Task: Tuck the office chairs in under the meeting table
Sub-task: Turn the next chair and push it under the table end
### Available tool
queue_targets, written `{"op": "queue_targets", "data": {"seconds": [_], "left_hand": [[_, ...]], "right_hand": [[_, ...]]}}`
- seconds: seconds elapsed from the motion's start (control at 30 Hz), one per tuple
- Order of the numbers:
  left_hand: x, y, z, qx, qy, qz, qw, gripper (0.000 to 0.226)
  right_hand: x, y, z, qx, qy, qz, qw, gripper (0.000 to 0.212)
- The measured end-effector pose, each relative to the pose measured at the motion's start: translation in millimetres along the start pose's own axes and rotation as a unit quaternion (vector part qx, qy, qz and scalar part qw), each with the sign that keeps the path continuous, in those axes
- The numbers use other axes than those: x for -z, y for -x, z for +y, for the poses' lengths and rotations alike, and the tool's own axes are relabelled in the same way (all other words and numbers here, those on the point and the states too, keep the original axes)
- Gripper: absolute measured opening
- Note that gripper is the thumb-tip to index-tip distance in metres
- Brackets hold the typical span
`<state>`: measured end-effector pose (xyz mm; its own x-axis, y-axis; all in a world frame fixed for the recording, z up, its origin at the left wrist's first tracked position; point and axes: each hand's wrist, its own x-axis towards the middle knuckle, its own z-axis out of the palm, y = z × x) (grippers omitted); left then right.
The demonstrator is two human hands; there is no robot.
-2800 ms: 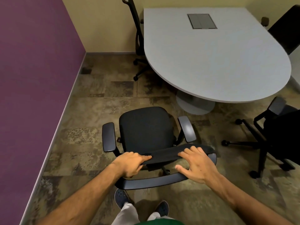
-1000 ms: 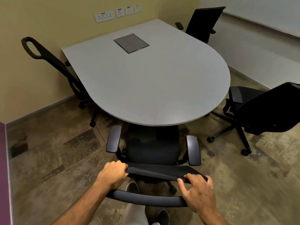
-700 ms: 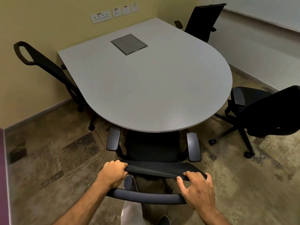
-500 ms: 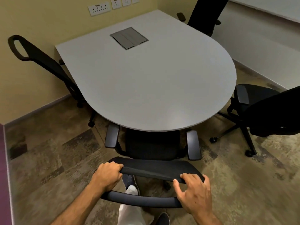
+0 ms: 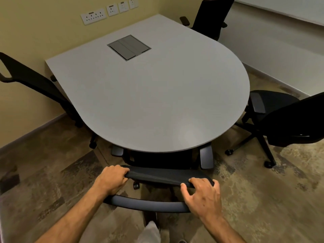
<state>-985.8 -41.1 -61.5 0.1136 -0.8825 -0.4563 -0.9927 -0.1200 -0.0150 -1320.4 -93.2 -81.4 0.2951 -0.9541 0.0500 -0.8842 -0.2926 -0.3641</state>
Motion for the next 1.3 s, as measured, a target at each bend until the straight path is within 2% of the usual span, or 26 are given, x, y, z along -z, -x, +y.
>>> {"op": "queue_targets", "data": {"seconds": [0.4,0.7,1.07,1.3], "left_hand": [[31,-71,-64,-0.063,0.087,-0.038,0.994,0.056],[34,-91,-63,-0.090,0.121,-0.011,0.988,0.063],[44,-90,-86,-0.061,0.134,-0.006,0.989,0.061],[54,-94,-73,-0.137,0.123,-0.007,0.983,0.080]], "right_hand": [[-13,-64,-47,0.019,0.025,-0.036,0.999,0.037],[0,-108,-43,0.030,0.028,-0.053,0.998,0.042],[-11,-131,-67,0.020,0.042,-0.092,0.995,0.051],[-5,-123,-63,-0.002,-0.014,-0.082,0.997,0.057]]}}
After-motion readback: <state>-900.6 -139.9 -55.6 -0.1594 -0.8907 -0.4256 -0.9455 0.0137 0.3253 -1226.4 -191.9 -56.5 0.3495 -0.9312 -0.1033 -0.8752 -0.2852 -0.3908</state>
